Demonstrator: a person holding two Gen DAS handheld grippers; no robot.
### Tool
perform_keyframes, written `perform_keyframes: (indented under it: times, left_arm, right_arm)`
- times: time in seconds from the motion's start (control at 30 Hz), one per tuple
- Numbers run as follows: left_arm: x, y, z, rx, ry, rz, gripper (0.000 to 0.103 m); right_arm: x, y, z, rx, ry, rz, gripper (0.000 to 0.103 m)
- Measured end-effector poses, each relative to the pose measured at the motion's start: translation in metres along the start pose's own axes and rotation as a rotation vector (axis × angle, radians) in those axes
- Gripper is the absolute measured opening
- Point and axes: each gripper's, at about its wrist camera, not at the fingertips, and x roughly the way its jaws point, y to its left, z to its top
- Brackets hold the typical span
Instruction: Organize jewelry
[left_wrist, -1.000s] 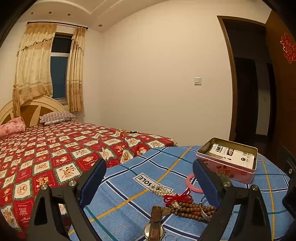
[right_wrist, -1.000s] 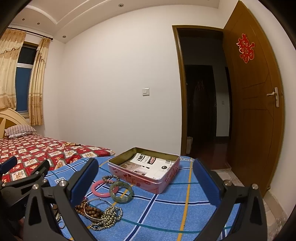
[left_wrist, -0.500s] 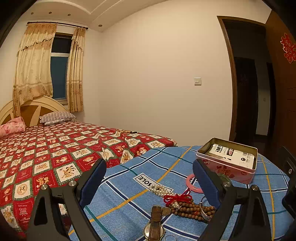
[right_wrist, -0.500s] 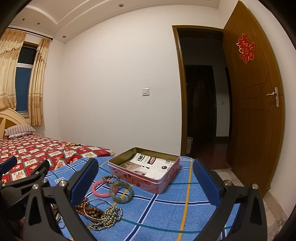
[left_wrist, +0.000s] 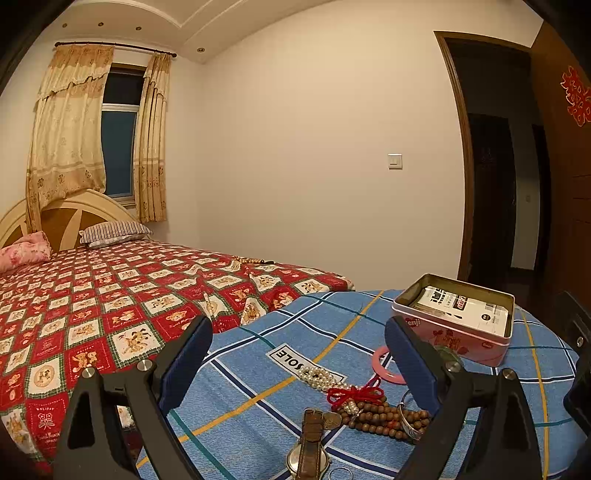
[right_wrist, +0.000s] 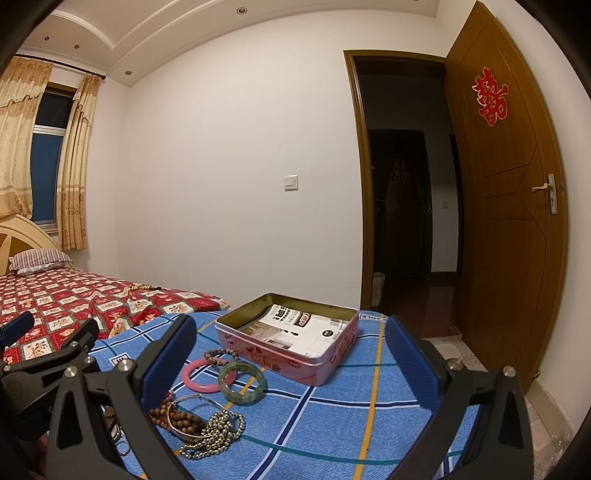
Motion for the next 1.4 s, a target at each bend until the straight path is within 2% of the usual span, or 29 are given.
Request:
perform_keyframes:
  times: [0.9,1.0,1.17,1.3,1.37,1.4]
  left_arm:
    - [0.007,0.0,0.001,0.0,0.029,-0.011,0.094]
    - [0.009,0.005,0.001,-0.018,0.05,-0.047,0.094]
    - [0.016,0.015,-0.001,0.012,0.114,-0.073,0.094]
    - [0.015,0.029,-0.003,0.044,0.144,-0.051,0.094]
    - [0.016,0.036,-0.003,0.052,0.152,-0.04,0.094]
    - [0.017,0.039,-0.003,0.056,0.157,-0.036,0.094]
  right_arm:
    - [0.003,-0.001,-0.001,0.011,0.025,0.001,0.103]
    - [0.006,-0.004,-0.002,0.025,0.036,0.001,0.103]
    - [0.018,-0.014,-0.005,0.078,0.105,0.013,0.103]
    - [0.033,-0.027,-0.01,0.141,0.199,0.052,0.101]
    - [0.04,-0.031,-0.013,0.163,0.264,0.099,0.089]
    - [0.046,-0.031,-0.016,0.161,0.307,0.135,0.085]
